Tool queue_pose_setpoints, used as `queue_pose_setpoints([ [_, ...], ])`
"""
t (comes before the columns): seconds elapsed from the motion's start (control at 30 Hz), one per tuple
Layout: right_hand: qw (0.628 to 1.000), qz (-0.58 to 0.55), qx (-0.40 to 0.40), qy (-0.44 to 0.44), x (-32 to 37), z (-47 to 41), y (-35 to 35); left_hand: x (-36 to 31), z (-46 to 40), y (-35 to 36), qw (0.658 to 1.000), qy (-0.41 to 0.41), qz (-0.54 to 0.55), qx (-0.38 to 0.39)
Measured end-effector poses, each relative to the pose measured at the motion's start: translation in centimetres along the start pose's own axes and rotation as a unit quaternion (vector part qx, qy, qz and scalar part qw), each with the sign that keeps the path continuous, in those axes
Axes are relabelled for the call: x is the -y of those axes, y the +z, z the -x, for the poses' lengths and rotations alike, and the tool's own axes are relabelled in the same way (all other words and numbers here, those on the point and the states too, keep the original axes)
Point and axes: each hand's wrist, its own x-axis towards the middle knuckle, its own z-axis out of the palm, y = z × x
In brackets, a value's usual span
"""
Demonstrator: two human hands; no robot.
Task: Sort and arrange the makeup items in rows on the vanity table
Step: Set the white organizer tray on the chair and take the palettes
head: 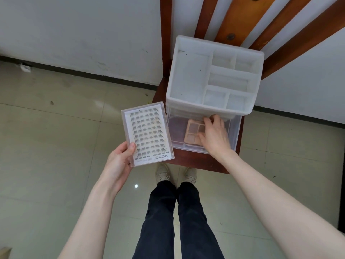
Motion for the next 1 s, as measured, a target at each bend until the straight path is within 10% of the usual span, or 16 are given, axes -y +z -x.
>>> queue_pose_setpoints([
  [0.33,0.973,-0.228,-0.010,0.040,-0.6,2.9,-3.0,-3.3,1.6,2.9,0.998,0.031,-0.046,0.024],
  [0.6,0.793,-0.568,-0.060,0.213,-1.8,7.8,-10.5,-7.8,5.5,8.1,0.991,0.066,-0.089,0.071],
  [1.0,0.590,-0.728,-0.246,0.248,-5.0,20.1,-19.5,-12.3,10.8,19.4,0.942,0.093,-0.214,0.241],
])
